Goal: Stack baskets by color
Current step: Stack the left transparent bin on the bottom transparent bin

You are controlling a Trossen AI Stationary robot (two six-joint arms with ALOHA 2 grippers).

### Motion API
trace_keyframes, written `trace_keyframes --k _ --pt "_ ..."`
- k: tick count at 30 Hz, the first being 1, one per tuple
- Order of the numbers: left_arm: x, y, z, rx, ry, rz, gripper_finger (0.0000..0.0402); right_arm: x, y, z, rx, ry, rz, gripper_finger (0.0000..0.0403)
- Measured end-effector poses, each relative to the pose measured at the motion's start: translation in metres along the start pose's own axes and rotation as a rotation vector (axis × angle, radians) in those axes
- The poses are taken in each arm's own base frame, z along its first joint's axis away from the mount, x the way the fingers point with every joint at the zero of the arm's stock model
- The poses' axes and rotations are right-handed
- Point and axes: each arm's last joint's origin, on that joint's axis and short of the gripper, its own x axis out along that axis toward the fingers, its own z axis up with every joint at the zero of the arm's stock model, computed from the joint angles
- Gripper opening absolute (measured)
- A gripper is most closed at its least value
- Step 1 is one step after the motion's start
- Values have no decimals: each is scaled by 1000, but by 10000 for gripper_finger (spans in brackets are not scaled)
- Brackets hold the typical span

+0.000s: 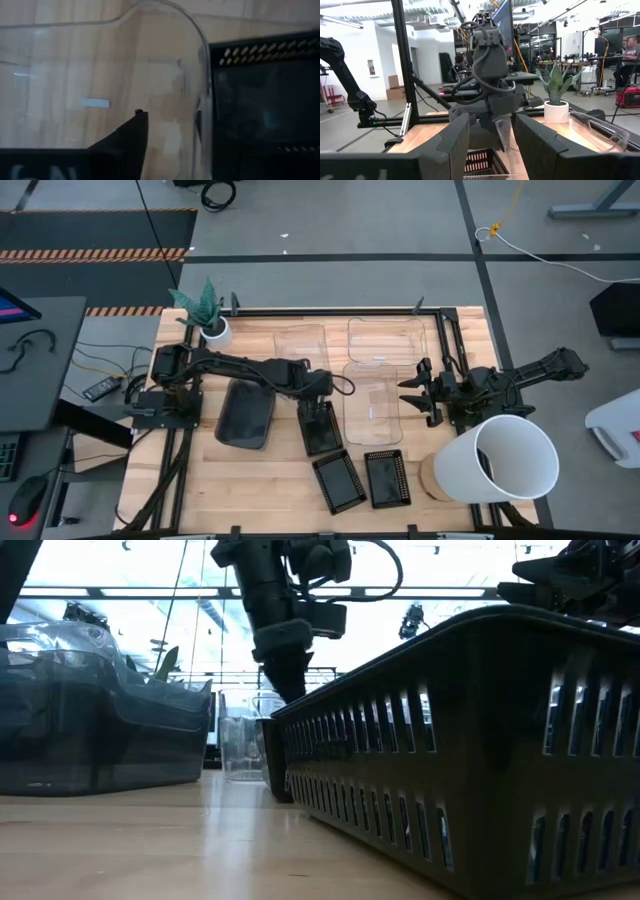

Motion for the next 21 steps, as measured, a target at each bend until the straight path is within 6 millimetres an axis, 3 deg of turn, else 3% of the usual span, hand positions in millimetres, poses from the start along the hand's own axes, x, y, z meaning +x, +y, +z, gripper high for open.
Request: trace_keyframes --k 6,11,13,16,21 --pt "7 3 -4 18 53 6 97 0 0 0 0 -1 0 165" --pt "9 5 -4 15 54 10 16 0 0 0 0 -1 -2 165" --pt "7 8 -4 13 51 14 12 0 0 0 0 -1 -2 165" --pt "-7 11 1 14 55 23 10 0 0 0 0 -1 -2 165" --pt "-50 11 20 39 44 120 6 0 0 0 0 0 -1 165"
